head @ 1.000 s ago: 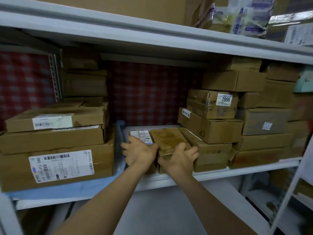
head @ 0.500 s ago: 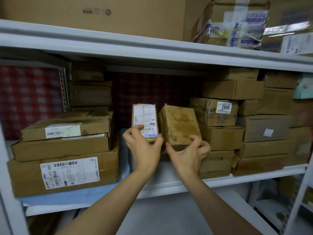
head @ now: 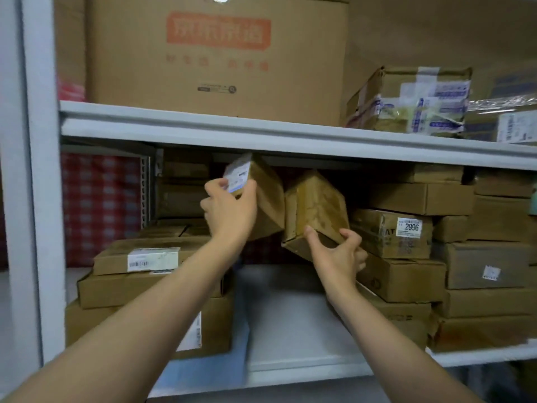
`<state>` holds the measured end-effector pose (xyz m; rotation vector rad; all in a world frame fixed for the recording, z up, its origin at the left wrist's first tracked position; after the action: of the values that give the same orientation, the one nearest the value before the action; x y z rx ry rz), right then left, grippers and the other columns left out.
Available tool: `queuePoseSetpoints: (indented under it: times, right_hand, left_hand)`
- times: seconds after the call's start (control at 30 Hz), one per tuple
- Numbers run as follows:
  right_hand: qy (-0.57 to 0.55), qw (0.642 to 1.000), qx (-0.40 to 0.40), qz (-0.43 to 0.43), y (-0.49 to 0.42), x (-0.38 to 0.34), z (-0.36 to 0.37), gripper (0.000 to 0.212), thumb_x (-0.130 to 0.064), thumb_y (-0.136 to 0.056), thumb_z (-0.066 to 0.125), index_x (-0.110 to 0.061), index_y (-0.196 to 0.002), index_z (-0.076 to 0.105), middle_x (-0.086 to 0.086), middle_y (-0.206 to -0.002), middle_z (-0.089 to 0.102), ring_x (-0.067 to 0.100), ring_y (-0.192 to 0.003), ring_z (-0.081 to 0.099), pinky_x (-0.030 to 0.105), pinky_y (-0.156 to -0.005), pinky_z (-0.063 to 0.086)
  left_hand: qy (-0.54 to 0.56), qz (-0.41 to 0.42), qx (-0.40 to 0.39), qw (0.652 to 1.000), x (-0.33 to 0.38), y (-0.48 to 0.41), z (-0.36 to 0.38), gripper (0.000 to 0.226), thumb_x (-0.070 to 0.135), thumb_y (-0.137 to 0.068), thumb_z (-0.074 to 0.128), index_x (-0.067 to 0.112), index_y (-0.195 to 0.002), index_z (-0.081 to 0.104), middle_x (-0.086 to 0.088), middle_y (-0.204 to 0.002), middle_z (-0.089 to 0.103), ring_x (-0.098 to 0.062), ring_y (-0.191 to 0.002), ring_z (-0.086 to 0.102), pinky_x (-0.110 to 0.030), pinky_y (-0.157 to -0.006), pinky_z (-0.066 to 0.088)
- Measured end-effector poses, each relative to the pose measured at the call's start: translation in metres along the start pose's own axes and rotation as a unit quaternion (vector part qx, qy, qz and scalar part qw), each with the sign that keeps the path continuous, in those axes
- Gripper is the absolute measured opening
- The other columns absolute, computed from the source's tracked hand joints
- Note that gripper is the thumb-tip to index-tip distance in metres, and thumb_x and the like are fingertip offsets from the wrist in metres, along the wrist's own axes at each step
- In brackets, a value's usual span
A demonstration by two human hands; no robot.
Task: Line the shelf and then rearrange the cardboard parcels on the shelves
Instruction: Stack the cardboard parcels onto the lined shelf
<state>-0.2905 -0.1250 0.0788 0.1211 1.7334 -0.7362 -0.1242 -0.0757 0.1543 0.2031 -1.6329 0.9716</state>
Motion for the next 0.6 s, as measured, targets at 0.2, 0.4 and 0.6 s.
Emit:
queuePoseSetpoints:
  times: [0.2, 0.4, 0.6]
  right_hand:
    - [0.000, 0.998, -0.065, -0.001, 0.007, -0.047, 0.040, 0.076, -0.064, -0.070, 0.070, -0.025, -0.125, 0.036, 0.013, -0.139, 0.025, 0.034, -0.129, 0.027, 0.035, -0.092, 0.036]
    - [0.018, 0.992, -0.121, -0.004, 0.019, -0.088, 0.093, 0.077, -0.068, -0.065, 0.071, -0.025, -0.120, 0.040, 0.012, -0.133, 0.027, 0.033, -0.125, 0.031, 0.034, -0.089, 0.039]
    - [0.086, 0.985, -0.146, -0.033, 0.025, -0.122, 0.142, 0.084, -0.077, -0.059, 0.066, -0.026, -0.122, 0.041, 0.012, -0.131, 0.027, 0.033, -0.123, 0.029, 0.047, -0.100, 0.043]
  left_hand:
    - [0.018, -0.090, 0.006, 0.996, -0.013, -0.074, -0.076, 0.071, 0.056, -0.092, 0.043, 0.012, -0.146, 0.030, -0.016, -0.138, 0.046, -0.033, -0.116, 0.048, -0.041, -0.090, 0.041]
    - [0.016, -0.164, 0.012, 0.986, -0.044, -0.127, -0.127, 0.102, 0.069, -0.066, 0.044, 0.007, -0.146, 0.031, -0.018, -0.135, 0.050, -0.040, -0.118, 0.051, -0.054, -0.100, 0.046]
    - [-0.008, -0.209, 0.000, 0.978, -0.073, -0.168, -0.143, 0.095, 0.067, -0.073, 0.039, 0.007, -0.146, 0.032, -0.022, -0.138, 0.048, -0.044, -0.121, 0.049, -0.057, -0.101, 0.045]
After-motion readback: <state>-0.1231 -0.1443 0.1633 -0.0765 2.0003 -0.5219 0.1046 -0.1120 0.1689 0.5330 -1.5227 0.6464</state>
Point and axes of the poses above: each hand's wrist, its own y-axis away from the middle knuckle, its own z-axis out of the palm, x = y × z, the point moved 1 cm from there along -y, towards the middle knuckle
